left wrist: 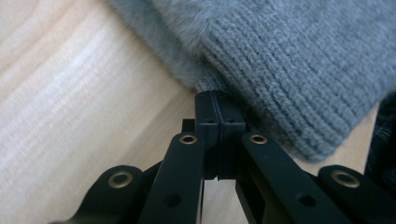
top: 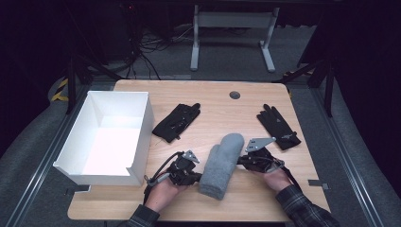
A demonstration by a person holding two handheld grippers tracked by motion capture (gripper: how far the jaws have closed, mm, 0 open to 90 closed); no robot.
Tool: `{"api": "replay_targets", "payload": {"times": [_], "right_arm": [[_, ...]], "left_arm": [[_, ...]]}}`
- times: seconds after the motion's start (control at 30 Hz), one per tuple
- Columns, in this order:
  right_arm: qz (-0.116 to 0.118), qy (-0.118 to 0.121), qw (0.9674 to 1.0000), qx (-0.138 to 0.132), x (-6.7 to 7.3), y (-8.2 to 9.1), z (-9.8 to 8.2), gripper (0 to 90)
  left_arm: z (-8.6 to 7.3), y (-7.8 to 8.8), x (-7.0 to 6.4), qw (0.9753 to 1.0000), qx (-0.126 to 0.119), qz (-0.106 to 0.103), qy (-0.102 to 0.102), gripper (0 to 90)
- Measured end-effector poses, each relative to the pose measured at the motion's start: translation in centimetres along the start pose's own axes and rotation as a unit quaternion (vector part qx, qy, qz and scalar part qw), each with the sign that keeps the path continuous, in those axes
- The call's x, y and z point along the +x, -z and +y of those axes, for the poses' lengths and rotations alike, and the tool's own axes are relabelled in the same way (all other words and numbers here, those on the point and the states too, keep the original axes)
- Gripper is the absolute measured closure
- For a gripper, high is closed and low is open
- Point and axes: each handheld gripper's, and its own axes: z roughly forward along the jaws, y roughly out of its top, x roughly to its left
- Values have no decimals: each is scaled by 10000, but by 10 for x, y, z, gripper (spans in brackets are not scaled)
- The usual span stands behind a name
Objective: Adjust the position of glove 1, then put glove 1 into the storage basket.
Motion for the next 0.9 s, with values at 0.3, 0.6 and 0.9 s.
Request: {"api": "replay_targets", "payload": {"times": [0.3,0.6,0.9], "right_arm": [[13,116,9999,36,1,-12,9,900],[-278,-165,9995,-38,-8,4,-6,526],[-436,-257,9987,72,-13,23,-27,310]], "left_arm": [[-9,9,2,9998,-29,155,138,891],[6,26,9,9971,-483,548,194,627],[37,32,15,9931,-1037,549,47,338]]}}
